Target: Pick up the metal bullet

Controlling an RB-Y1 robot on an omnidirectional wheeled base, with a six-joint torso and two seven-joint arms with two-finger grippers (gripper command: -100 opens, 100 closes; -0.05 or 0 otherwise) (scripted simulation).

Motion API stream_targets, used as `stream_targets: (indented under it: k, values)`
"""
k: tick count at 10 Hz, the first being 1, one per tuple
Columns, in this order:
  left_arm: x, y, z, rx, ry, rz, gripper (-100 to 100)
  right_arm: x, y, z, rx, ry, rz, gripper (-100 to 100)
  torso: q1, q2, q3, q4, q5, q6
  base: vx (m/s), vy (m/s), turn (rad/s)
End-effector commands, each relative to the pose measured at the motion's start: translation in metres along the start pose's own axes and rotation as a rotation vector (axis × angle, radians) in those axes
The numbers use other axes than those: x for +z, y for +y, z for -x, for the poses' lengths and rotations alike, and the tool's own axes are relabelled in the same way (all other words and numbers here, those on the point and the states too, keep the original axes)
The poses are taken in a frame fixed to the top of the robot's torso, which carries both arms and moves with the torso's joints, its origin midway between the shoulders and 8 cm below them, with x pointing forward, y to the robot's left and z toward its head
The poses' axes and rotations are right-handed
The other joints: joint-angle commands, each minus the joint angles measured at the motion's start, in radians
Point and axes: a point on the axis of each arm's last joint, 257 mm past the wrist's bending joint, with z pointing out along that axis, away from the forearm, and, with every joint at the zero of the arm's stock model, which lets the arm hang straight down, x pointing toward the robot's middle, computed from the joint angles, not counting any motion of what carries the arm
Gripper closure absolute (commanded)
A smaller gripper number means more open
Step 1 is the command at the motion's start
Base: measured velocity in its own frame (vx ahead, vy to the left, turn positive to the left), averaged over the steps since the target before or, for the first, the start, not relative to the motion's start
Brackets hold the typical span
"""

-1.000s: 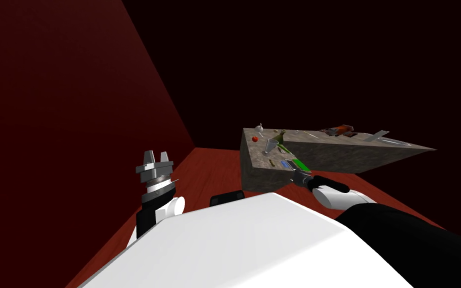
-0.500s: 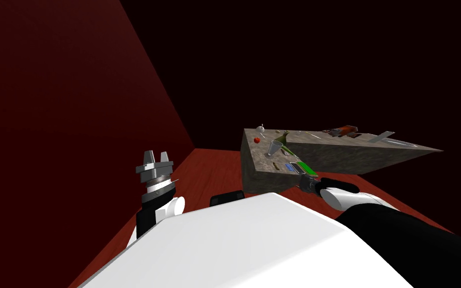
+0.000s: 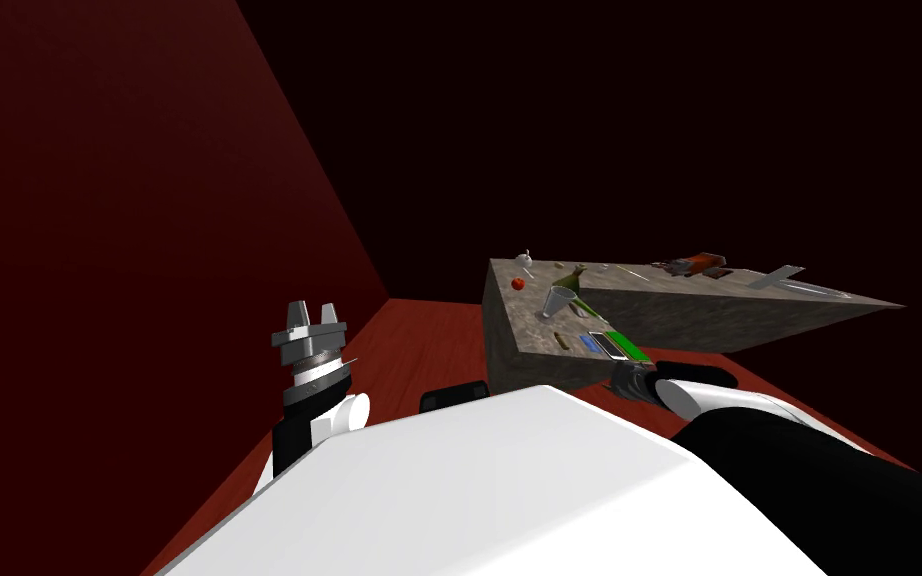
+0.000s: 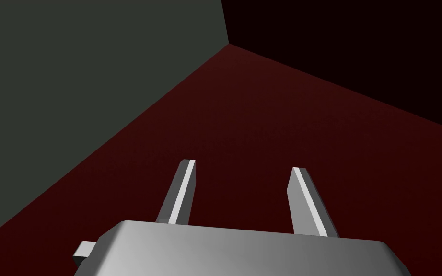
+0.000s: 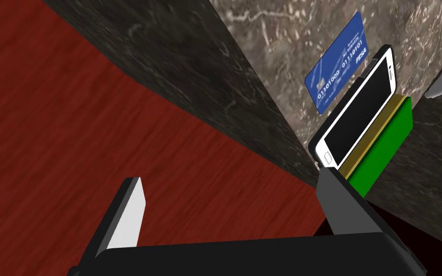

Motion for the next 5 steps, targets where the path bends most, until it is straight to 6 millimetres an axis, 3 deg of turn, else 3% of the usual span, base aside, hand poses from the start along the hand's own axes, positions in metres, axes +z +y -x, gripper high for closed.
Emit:
stream_targets:
  k: [1,5]
  values:
    - [0.0,0.0,0.0,0.0,0.0,0.0,0,-0.002,-0.009,0.01,0.041,-0.026,-0.043,-100,0.0,0.0,0.0,0.0,0.0,0.0,0.111,0.016,-0.003]
    - [0.0,0.0,0.0,0.0,0.0,0.0,0,-0.009,-0.033,0.041,0.204,-0.09,-0.16,-100,0.0,-0.003,-0.002,-0.001,0.0,0.0,0.139,0.015,0.005]
